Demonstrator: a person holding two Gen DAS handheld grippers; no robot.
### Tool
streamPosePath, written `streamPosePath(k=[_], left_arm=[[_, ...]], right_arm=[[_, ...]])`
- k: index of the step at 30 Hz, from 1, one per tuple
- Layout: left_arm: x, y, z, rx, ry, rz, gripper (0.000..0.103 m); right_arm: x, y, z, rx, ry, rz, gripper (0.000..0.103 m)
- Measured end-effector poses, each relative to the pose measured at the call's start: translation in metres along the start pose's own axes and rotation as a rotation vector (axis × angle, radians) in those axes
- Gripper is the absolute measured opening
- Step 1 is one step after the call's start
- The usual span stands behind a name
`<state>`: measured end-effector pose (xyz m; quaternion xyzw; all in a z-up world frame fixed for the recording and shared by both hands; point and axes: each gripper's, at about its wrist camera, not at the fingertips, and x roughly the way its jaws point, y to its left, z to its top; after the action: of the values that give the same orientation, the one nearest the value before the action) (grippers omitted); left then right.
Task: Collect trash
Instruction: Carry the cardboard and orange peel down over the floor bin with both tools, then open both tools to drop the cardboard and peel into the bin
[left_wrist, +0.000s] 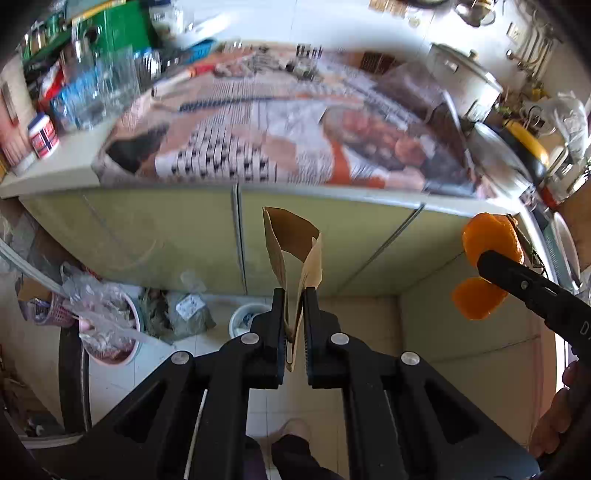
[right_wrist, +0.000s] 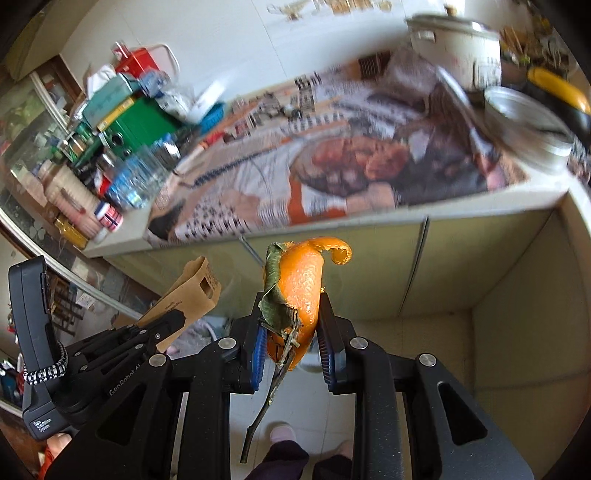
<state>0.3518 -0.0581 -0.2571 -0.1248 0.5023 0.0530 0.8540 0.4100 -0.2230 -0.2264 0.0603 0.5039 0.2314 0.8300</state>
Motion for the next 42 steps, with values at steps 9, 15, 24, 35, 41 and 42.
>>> streamPosePath(k=[9,15,24,35,41,42], left_arm=[[0.099,0.044,-0.030,-0.011,0.103,-0.024,0.007],[0.184,0.080,-0.062,0.011,0.179,-0.041,0.007],[0.307,0.133,-0.127,0.033,0.288,-0.032,0.007],[0.353,0.142,-0.120,0.015,0.245,-0.083,0.045],[0.344,0.159,-0.118,-0.021,0.266,-0.037,0.046],[0.339,0.160,-0.117,-0.025,0.268,-0.033,0.046]], right_arm=[[0.099,-0.021,-0.046,0.059,0.102,-0.063,0.022],[0.184,-0.033,-0.090,0.138,0.177,-0.110,0.022],[0.306,-0.044,-0.143,0.179,0.255,-0.116,0.023],[0.340,-0.041,-0.140,0.113,0.248,-0.081,0.033],[0.328,-0.041,-0.132,0.085,0.256,-0.102,0.048],[0.325,-0.042,-0.129,0.088,0.256,-0.101,0.048]])
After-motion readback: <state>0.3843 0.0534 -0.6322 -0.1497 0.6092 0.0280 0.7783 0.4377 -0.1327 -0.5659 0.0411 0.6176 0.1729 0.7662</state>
